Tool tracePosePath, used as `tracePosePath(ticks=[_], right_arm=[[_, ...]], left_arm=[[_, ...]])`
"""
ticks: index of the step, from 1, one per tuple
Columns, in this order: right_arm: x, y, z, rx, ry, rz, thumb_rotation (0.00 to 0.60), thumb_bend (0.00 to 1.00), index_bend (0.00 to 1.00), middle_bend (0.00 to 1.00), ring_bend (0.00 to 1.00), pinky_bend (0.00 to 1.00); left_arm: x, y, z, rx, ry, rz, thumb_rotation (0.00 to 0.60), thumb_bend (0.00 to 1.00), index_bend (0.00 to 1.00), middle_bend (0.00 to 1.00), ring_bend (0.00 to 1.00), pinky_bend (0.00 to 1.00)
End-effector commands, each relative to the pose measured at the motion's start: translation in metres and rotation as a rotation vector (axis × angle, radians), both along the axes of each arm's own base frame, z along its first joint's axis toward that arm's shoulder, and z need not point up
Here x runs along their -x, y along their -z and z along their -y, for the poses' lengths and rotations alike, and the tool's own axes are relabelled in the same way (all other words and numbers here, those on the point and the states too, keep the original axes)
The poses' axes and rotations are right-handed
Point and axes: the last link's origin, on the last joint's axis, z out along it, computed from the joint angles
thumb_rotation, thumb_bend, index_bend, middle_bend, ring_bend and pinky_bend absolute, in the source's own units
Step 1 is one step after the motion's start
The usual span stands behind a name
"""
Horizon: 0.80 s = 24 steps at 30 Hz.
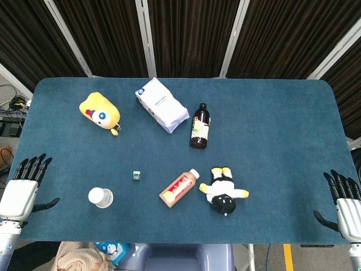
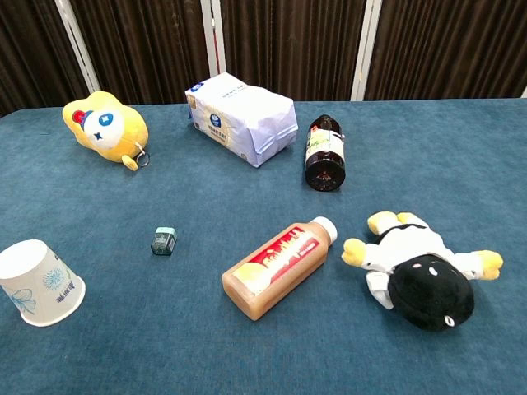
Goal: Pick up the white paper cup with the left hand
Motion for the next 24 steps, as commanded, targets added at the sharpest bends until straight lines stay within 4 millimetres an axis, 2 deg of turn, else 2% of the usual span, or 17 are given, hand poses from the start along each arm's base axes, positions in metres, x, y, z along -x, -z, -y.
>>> tracePosePath(ticks=[1,15,24], right_arm=[[0.0,0.0,0.0,0.0,0.0,0.0,0.6,0.24,0.0,0.0,0.0,0.0],[-0.001,0.001,0.001,-0.003,0.0,0.001,0.6,0.24,0.0,0.0,0.0,0.0],[0.001,0.001,0.002,-0.002,0.009,0.004,0.6,0.24,0.0,0.0,0.0,0.0]], left_arm=[[0.0,0.0,0.0,0.0,0.0,0.001,0.6,0.07,0.0,0.0,0.0,0.01],[-0.001,0.002,0.0,0.024,0.014,-0.013,0.6,0.08,0.0,0.0,0.0,0.02],[-0.009,0.017,-0.009,0.137,0.036,-0.041,0.6,0.09,0.0,0.0,0.0,0.08]])
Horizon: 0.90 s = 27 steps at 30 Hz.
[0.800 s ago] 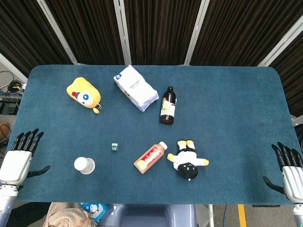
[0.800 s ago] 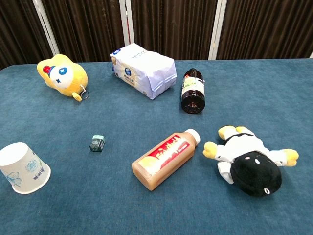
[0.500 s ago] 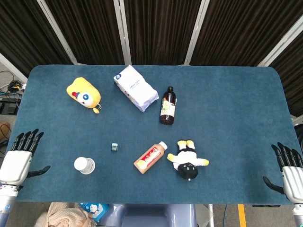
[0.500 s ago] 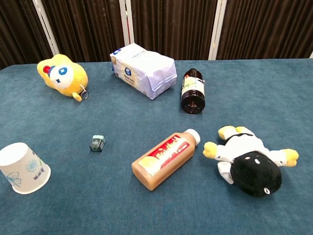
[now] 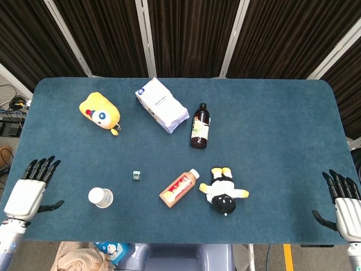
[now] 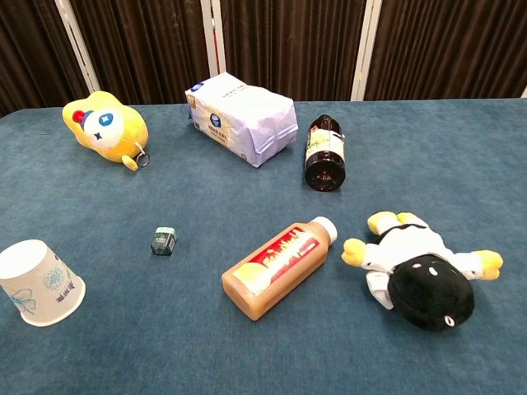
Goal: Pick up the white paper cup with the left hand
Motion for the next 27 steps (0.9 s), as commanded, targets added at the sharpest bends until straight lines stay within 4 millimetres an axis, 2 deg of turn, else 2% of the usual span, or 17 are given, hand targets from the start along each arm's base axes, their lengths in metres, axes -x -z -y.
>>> tracePosePath(ticks=[1,5,11,22,27], right_arm=[[0.001,-0.001,0.0,0.004,0.004,0.005,0.6,0.24,0.0,0.0,0.0,0.0],[0.0,-0.002,-0.001,0.004,-0.001,0.008,0.6,0.24,0.0,0.0,0.0,0.0],[-0.001,-0.001,-0.001,0.002,-0.004,0.004,0.6,0.24,0.0,0.0,0.0,0.0],[0.0,-0.001,0.0,0.001,0.0,0.007,0.6,0.24,0.0,0.0,0.0,0.0],[0.0,-0.001,0.0,0.001,0.001,0.008,0.6,0.24,0.0,0.0,0.0,0.0]], left_arm=[[-0.009,0.009,-0.006,0.061,0.017,-0.013,0.6,0.09,0.0,0.0,0.0,0.09],[-0.019,0.022,-0.009,0.112,0.023,-0.034,0.6,0.1,0.01,0.03,0.04,0.15],[-0.03,0.041,-0.015,0.171,0.02,-0.061,0.6,0.13,0.1,0.13,0.12,0.24],[-0.046,0.078,-0.024,0.257,0.022,-0.096,0.6,0.18,0.18,0.23,0.18,0.28],[-0.05,0.084,-0.026,0.25,0.026,-0.085,0.6,0.25,0.27,0.39,0.33,0.39]])
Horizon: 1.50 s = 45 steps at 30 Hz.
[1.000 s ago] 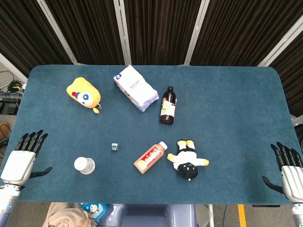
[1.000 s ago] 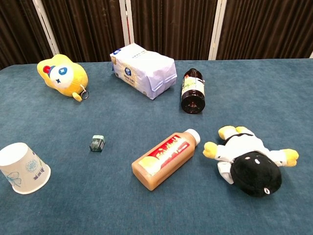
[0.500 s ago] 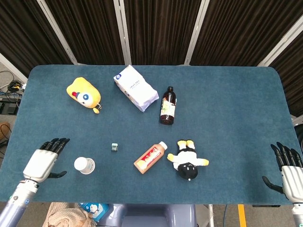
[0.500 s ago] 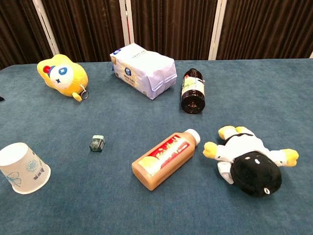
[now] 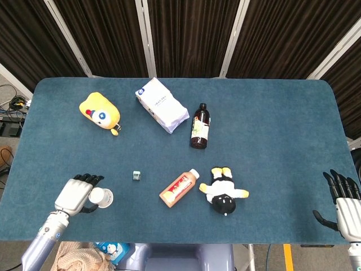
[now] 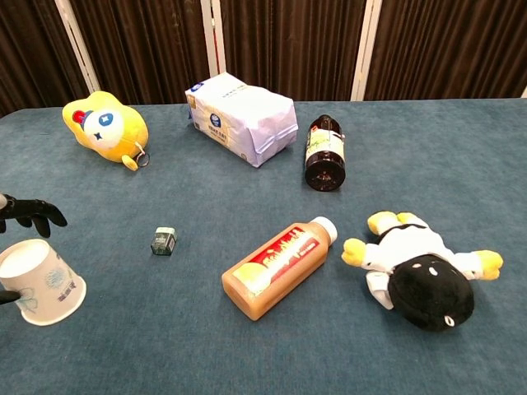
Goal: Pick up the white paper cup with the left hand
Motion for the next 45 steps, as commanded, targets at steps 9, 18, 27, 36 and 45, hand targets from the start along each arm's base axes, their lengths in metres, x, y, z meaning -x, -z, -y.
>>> tracePosePath(ticks=[9,18,27,36,45], right_arm=[[0.0,0.0,0.0,-0.001,0.0,0.0,0.6,0.24,0.0,0.0,0.0,0.0],[0.0,0.0,0.0,0.0,0.0,0.0,0.6,0.24,0.0,0.0,0.0,0.0],[0.0,0.0,0.0,-0.001,0.001,0.004,0.6,0.24,0.0,0.0,0.0,0.0],[0.0,0.0,0.001,-0.003,0.003,0.013,0.6,0.24,0.0,0.0,0.0,0.0],[0.0,0.0,0.002,-0.008,0.004,0.02,0.6,0.24,0.0,0.0,0.0,0.0]], left_arm=[[-0.008,0.001,-0.001,-0.015,0.028,0.029,0.6,0.27,0.35,0.49,0.41,0.46],[-0.029,-0.008,-0.015,-0.061,0.075,0.067,0.6,0.27,0.33,0.46,0.4,0.45],[-0.059,-0.001,-0.042,-0.094,0.135,0.092,0.6,0.27,0.32,0.46,0.4,0.45],[-0.078,0.031,-0.057,-0.069,0.148,0.089,0.6,0.27,0.32,0.46,0.4,0.44],[-0.085,0.055,-0.067,-0.056,0.143,0.07,0.6,0.27,0.32,0.45,0.4,0.44]])
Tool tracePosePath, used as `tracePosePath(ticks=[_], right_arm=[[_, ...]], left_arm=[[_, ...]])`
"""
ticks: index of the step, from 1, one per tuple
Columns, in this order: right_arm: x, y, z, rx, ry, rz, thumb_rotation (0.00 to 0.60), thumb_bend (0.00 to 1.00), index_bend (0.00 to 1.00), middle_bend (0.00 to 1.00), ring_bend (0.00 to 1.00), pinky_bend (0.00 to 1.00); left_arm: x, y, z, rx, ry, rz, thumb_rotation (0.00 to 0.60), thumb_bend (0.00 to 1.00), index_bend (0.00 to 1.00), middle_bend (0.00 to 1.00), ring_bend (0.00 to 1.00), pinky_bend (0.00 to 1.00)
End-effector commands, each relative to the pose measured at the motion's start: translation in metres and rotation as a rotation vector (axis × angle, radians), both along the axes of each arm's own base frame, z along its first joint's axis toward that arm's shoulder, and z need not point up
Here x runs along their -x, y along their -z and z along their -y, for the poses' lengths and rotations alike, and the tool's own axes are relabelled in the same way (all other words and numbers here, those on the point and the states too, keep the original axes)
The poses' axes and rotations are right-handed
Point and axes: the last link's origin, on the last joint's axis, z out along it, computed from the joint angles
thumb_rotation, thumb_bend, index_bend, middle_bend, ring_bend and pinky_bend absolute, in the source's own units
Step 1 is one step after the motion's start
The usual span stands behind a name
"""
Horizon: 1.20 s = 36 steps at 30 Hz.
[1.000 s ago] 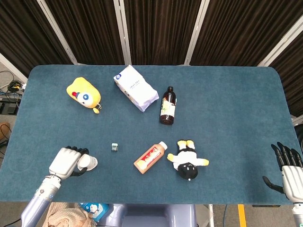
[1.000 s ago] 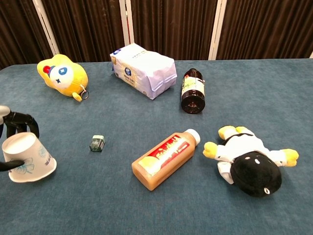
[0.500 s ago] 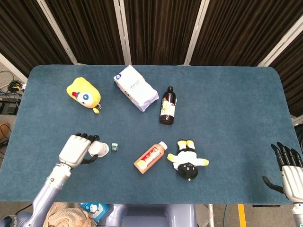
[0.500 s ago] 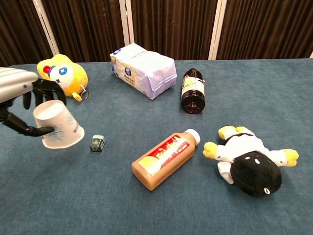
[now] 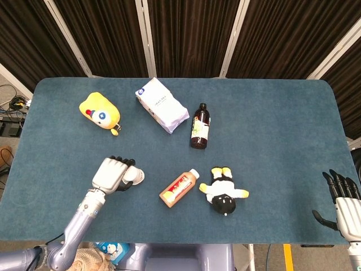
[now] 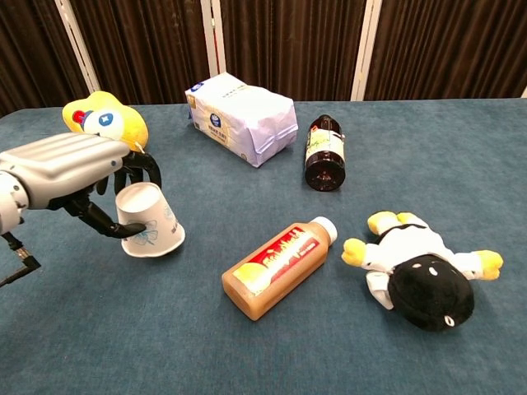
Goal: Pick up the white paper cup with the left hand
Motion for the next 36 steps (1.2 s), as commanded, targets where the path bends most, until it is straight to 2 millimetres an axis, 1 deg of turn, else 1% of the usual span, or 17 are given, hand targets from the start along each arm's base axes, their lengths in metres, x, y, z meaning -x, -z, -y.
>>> tracePosePath(ticks=[1,2,3,4,6,8,11,15,18,19,21,23,27,30,31,36], right_arm=[[0.0,0.0,0.0,0.0,0.001,0.001,0.6,0.24,0.0,0.0,0.0,0.0],[0.0,0.0,0.0,-0.001,0.001,0.002,0.6,0.24,0.0,0.0,0.0,0.0],[0.0,0.0,0.0,-0.002,0.002,0.002,0.6,0.24,0.0,0.0,0.0,0.0],[0.0,0.0,0.001,-0.002,0.002,0.002,0.6,0.24,0.0,0.0,0.0,0.0],[0.0,0.0,0.001,-0.002,0.002,0.003,0.6,0.24,0.0,0.0,0.0,0.0],[0.0,0.0,0.001,-0.002,0.002,0.003,0.6,0.24,0.0,0.0,0.0,0.0],[0.0,0.0,0.001,-0.002,0.002,0.003,0.6,0.24,0.0,0.0,0.0,0.0],[0.0,0.0,0.0,-0.002,0.003,0.002,0.6,0.24,0.0,0.0,0.0,0.0],[0.0,-0.001,0.0,-0.001,0.003,0.001,0.6,0.24,0.0,0.0,0.0,0.0],[0.001,0.0,0.0,-0.001,0.003,0.0,0.6,0.24,0.0,0.0,0.0,0.0],[0.001,0.0,0.0,-0.001,0.003,-0.002,0.6,0.24,0.0,0.0,0.0,0.0],[0.0,0.0,0.0,-0.002,0.002,-0.004,0.6,0.24,0.0,0.0,0.0,0.0],[0.0,0.001,-0.001,-0.001,0.001,-0.011,0.6,0.24,0.0,0.0,0.0,0.0],[0.0,0.001,-0.001,0.002,0.002,-0.013,0.6,0.24,0.0,0.0,0.0,0.0],[0.0,0.001,-0.001,0.003,0.003,-0.014,0.6,0.24,0.0,0.0,0.0,0.0],[-0.001,0.001,-0.001,0.004,0.0,-0.017,0.6,0.24,0.0,0.0,0.0,0.0]], left_arm=[[-0.001,0.006,-0.003,0.003,-0.003,-0.011,0.6,0.27,0.31,0.45,0.39,0.44],[-0.001,0.008,-0.003,0.005,-0.005,-0.017,0.6,0.26,0.3,0.43,0.38,0.43],[0.0,0.009,-0.003,0.007,-0.008,-0.025,0.6,0.25,0.28,0.4,0.35,0.41],[0.001,0.01,-0.003,0.011,-0.011,-0.032,0.6,0.23,0.26,0.35,0.3,0.37],[0.004,0.012,-0.002,0.025,-0.024,-0.05,0.6,0.19,0.18,0.2,0.17,0.26],[0.006,0.011,-0.001,0.033,-0.033,-0.065,0.6,0.16,0.12,0.1,0.09,0.18],[0.006,0.006,0.001,0.026,-0.038,-0.055,0.6,0.15,0.06,0.03,0.03,0.12],[0.007,-0.007,0.004,0.006,-0.046,-0.03,0.6,0.14,0.04,0.02,0.02,0.12],[0.011,-0.024,0.009,-0.02,-0.05,-0.006,0.6,0.14,0.04,0.02,0.02,0.12],[0.015,-0.034,0.013,-0.038,-0.051,0.006,0.6,0.14,0.04,0.02,0.02,0.12],[0.02,-0.045,0.018,-0.057,-0.053,0.021,0.6,0.14,0.03,0.01,0.02,0.12],[0.029,-0.061,0.026,-0.084,-0.059,0.031,0.6,0.14,0.02,0.01,0.02,0.11],[0.052,-0.087,0.043,-0.133,-0.056,0.015,0.6,0.12,0.0,0.0,0.0,0.04],[0.071,-0.103,0.058,-0.163,-0.061,0.014,0.6,0.12,0.0,0.0,0.0,0.03],[0.08,-0.108,0.065,-0.174,-0.075,0.018,0.6,0.12,0.0,0.0,0.0,0.03],[0.107,-0.121,0.086,-0.181,-0.119,0.012,0.6,0.1,0.0,0.0,0.0,0.0]])
